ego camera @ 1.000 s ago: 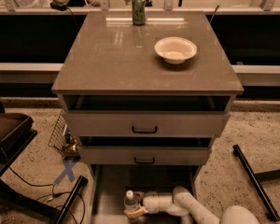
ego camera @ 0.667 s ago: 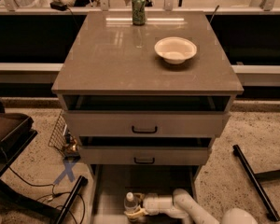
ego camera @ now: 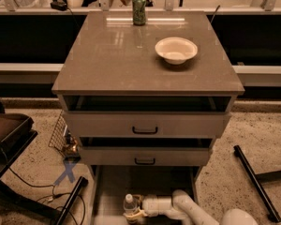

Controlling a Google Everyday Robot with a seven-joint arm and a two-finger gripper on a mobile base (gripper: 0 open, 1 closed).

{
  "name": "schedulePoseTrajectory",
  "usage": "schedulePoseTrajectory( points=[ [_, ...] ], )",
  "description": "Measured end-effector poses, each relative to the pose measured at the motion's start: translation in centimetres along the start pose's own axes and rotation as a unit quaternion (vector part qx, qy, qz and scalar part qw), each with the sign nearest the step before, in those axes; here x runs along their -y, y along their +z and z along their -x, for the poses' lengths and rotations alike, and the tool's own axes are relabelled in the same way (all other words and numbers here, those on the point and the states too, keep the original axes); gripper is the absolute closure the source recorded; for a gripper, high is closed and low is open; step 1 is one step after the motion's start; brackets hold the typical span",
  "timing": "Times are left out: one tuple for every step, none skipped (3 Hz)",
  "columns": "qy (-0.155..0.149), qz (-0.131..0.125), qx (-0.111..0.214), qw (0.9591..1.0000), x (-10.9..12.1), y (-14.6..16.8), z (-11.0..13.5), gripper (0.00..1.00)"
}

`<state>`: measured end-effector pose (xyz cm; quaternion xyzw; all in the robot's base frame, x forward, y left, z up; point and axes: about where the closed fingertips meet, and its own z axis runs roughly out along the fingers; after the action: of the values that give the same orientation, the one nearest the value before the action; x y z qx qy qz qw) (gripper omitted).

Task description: Place blue plastic bottle into bottom drawer

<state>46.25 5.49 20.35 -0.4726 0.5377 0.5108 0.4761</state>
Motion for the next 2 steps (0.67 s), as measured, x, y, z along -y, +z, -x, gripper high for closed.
schedulePoseTrajectory(
  points=[
    [0.001, 0.002, 0.001, 1.0000, -0.12, 0.21, 0.00, 0.31],
    [0.002, 0.003, 0.002, 1.0000, -0.25, 0.43, -0.01, 0.08]
  ],
)
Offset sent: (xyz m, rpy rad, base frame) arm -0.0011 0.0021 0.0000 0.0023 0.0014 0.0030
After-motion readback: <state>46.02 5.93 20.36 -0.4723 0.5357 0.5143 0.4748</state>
